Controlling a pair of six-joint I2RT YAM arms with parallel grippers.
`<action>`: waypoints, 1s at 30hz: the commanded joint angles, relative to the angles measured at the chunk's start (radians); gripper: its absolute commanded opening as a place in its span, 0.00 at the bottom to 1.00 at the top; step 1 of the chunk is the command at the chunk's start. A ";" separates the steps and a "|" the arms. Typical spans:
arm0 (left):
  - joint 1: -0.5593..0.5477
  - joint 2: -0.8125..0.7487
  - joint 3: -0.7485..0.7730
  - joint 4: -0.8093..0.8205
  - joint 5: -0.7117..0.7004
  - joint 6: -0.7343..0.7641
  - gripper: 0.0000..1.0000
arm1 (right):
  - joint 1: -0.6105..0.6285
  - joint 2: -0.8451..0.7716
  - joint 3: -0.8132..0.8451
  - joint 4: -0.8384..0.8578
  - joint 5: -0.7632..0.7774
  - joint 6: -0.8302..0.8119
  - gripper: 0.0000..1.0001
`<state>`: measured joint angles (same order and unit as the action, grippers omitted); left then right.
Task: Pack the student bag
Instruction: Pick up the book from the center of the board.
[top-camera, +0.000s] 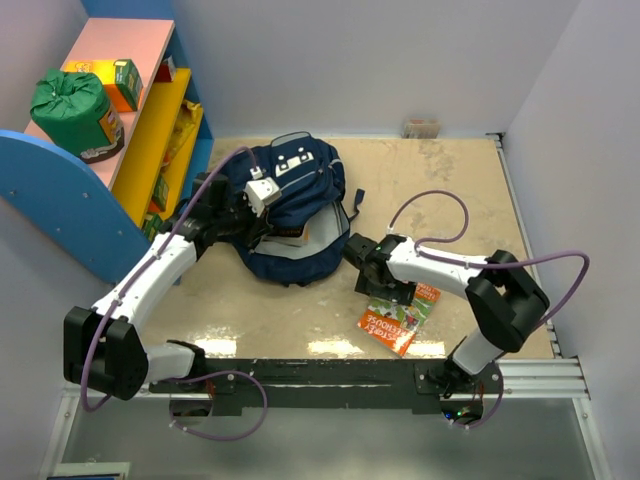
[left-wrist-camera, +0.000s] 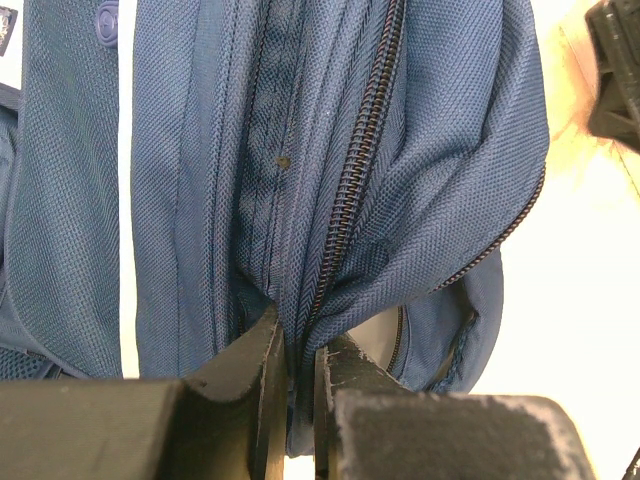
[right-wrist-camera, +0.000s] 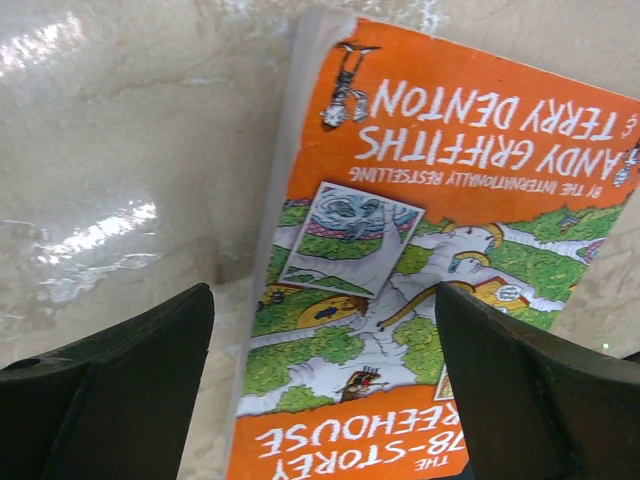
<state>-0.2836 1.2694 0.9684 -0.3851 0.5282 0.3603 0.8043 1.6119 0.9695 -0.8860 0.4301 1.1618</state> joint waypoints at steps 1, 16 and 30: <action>-0.011 -0.054 0.029 0.107 0.107 0.023 0.00 | 0.001 -0.018 -0.072 0.018 0.026 0.064 0.89; -0.012 -0.047 0.024 0.103 0.075 0.034 0.00 | 0.019 -0.038 -0.176 0.153 0.007 0.095 0.00; -0.011 -0.041 0.023 0.104 0.055 0.042 0.00 | 0.047 -0.435 -0.017 0.196 0.039 -0.063 0.00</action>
<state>-0.2848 1.2694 0.9684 -0.3885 0.5198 0.3794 0.8360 1.3415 0.8352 -0.7483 0.4515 1.1725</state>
